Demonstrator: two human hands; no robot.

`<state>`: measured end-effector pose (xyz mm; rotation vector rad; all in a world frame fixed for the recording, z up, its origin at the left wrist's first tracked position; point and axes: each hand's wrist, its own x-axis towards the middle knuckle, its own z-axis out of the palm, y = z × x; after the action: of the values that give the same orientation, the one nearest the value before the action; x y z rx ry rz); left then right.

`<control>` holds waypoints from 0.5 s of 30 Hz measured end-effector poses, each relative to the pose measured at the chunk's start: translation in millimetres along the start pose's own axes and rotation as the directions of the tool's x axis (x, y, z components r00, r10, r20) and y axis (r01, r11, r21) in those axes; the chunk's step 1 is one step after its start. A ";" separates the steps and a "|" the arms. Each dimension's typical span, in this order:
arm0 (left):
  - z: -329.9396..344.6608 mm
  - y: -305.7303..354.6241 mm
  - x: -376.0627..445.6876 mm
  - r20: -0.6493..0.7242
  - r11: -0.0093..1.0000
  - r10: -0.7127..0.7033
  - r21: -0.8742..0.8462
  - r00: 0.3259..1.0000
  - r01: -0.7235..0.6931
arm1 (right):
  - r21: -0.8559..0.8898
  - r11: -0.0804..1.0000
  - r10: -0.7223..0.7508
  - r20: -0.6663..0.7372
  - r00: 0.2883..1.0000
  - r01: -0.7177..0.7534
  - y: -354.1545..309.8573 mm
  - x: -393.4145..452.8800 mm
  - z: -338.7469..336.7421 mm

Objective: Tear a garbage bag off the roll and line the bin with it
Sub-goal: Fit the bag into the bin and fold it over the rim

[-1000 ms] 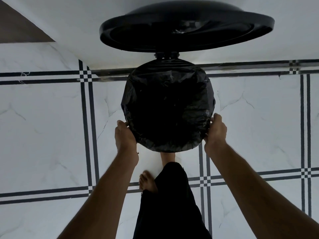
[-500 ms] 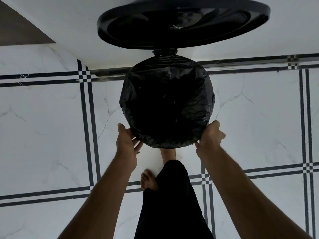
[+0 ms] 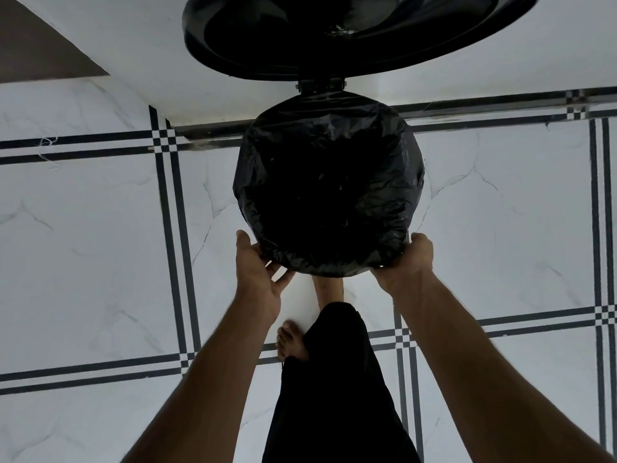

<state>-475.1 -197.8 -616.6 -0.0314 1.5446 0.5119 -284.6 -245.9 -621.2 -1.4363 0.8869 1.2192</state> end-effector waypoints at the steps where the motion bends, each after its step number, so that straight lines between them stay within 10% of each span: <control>1: -0.9 0.4 0.3 0.005 1.000 -0.006 -0.007 1.000 0.006 | 0.015 1.000 -0.006 0.006 1.000 0.006 -1.5 2.8 -1.2; 15: -2.1 4.9 7.5 -0.097 0.979 0.098 0.186 0.991 -0.078 | -0.025 0.980 -0.200 -0.097 0.975 0.198 -32.1 12.8 -1.7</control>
<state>-479.2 -191.9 -622.5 0.1533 1.6968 0.4428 -251.0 -239.6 -626.3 -1.5695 0.7804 1.0141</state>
